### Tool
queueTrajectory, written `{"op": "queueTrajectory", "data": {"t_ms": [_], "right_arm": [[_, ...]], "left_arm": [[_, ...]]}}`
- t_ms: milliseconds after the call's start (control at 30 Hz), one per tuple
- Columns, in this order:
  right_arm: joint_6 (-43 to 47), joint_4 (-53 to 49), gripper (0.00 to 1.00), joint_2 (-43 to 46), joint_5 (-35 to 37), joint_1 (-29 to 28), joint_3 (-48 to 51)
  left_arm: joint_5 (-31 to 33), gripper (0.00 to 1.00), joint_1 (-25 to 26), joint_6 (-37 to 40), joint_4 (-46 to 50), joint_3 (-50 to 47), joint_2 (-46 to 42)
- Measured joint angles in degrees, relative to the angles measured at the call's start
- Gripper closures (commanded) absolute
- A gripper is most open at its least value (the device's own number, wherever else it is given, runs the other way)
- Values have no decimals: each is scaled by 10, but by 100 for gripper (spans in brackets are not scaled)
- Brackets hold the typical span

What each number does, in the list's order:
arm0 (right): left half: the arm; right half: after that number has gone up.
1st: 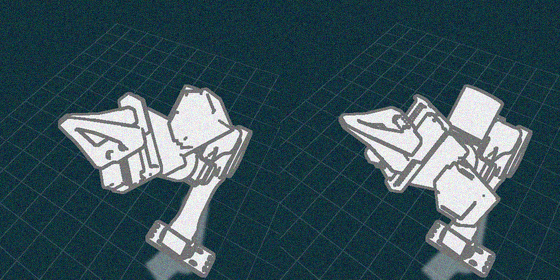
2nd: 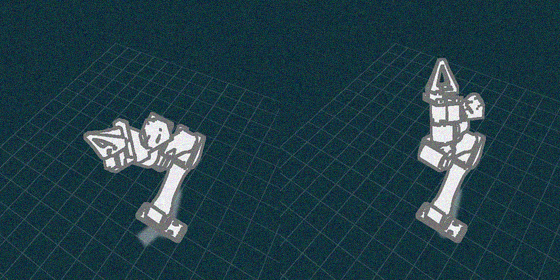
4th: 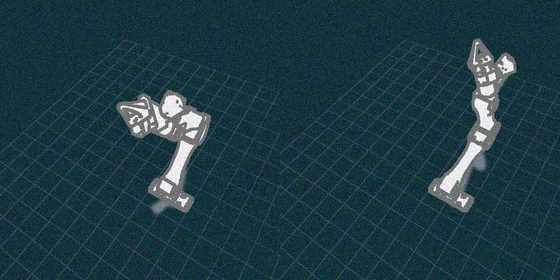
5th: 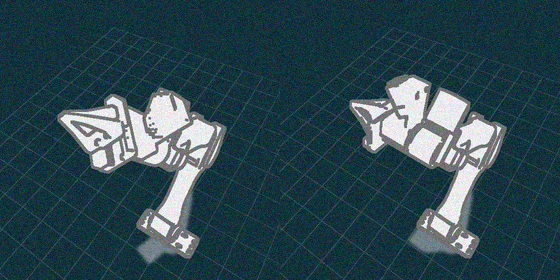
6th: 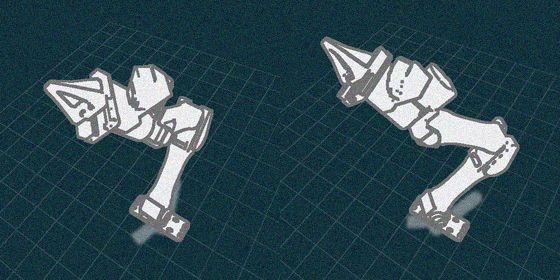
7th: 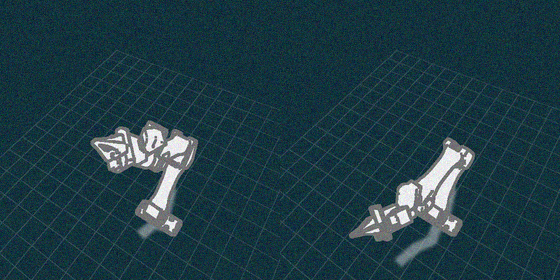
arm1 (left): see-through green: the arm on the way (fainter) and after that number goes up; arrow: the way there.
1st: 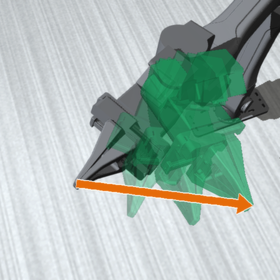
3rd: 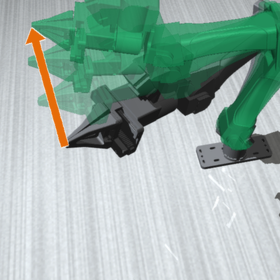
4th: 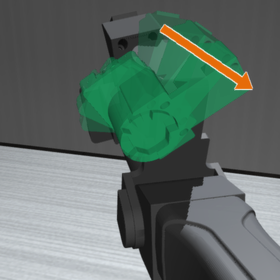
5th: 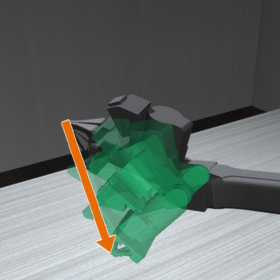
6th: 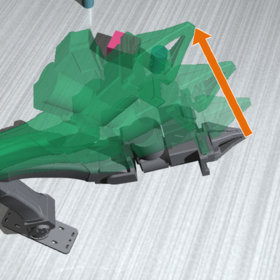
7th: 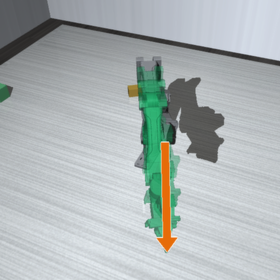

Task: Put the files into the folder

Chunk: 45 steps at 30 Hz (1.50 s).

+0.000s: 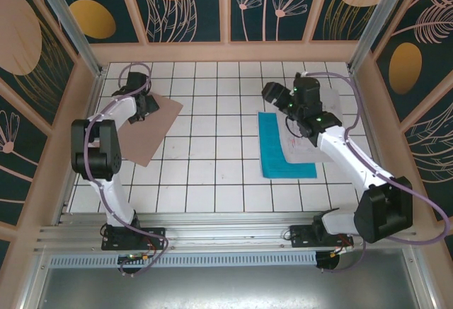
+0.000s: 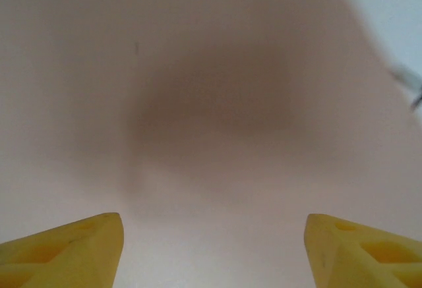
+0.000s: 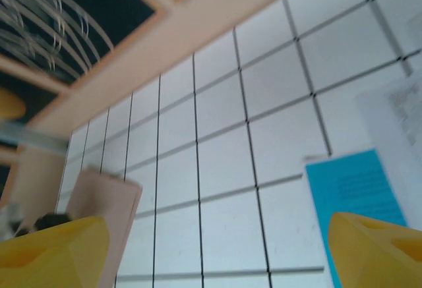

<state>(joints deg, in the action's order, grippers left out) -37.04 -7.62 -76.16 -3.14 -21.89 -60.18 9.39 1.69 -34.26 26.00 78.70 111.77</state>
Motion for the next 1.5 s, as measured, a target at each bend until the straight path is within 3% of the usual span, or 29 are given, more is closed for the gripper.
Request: {"op": "queueTrajectory", "data": {"t_ms": [133, 433, 800, 1067, 1333, 1500], "right_arm": [[0, -4, 14, -13, -34, -20, 0], [-12, -4, 15, -23, -72, -24, 11], [-32, -6, 24, -62, -115, 5, 33], [-41, -19, 32, -118, -157, 12, 33], [-50, -34, 35, -210, -178, -24, -12], [-64, -36, 36, -259, -180, -59, -61]], "left_arm": [[-32, 30, 0, -16, 19, -14, 16], [-97, 30, 21, -92, -51, -103, -23], [-161, 30, 187, -295, -142, -127, -33], [-189, 29, 273, -418, -191, -123, -27], [-252, 27, 279, -479, -275, -117, -26], [-232, 27, 275, -449, -205, -96, -57]]}}
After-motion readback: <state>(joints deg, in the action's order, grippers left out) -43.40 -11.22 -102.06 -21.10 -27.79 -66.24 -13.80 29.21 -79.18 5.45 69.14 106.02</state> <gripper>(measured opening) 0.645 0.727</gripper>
